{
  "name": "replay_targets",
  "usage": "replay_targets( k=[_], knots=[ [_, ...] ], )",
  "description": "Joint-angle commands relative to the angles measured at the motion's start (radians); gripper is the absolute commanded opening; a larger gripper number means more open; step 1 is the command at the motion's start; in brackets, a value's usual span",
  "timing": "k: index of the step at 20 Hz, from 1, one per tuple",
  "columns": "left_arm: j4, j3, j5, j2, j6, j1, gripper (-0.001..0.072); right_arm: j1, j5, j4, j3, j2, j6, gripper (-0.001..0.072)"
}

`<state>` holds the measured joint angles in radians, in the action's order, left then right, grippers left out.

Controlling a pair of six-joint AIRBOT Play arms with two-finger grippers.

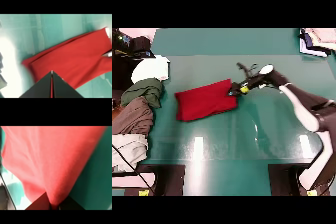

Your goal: Fold the shirts.

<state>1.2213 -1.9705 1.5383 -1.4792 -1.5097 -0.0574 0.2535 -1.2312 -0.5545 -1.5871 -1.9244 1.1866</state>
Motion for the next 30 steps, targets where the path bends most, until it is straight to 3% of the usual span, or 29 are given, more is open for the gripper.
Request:
replay_targets(
  k=[1,5,14,18,22,23,25,26,28,30],
  knots=[
    [0.000,0.000,-0.001,0.000,-0.002,0.000,0.0025,-0.172,0.077,-0.036,0.185,0.182,-0.002,0.0011],
    [-0.007,0.000,-0.019,0.000,-0.002,0.000,0.0026,-0.477,0.160,-0.149,0.367,0.432,-0.001,0.0011],
    [-0.025,0.000,-0.080,0.000,-0.002,0.095,0.0025,-1.225,0.354,-0.158,0.706,0.818,0.021,0.0011],
    [-0.025,0.000,-0.122,0.000,-0.001,0.154,0.0025,-1.326,0.287,-0.283,0.736,0.818,0.023,0.0011],
    [-0.021,0.000,-0.105,0.000,-0.001,0.158,0.0026,-1.325,0.258,-0.448,0.692,0.817,0.110,0.0015],
    [-0.020,0.000,-0.104,0.000,-0.001,0.158,0.0026,-1.325,0.235,-0.499,0.669,0.817,0.116,0.0045],
    [-0.020,0.000,-0.108,0.000,0.000,0.158,0.0025,-1.326,0.177,-0.635,0.614,0.818,0.116,0.0526],
    [-0.019,0.000,-0.108,0.000,0.000,0.158,0.0026,-1.326,0.151,-0.725,0.579,0.818,0.123,0.0560],
    [-0.018,0.000,-0.105,0.000,0.023,0.158,0.0026,-1.326,0.110,-0.825,0.506,0.818,0.179,0.0560],
    [-0.019,0.000,-0.106,0.000,0.025,0.158,0.0026,-1.318,0.089,-0.787,0.438,0.818,0.212,0.0557]
  ],
)
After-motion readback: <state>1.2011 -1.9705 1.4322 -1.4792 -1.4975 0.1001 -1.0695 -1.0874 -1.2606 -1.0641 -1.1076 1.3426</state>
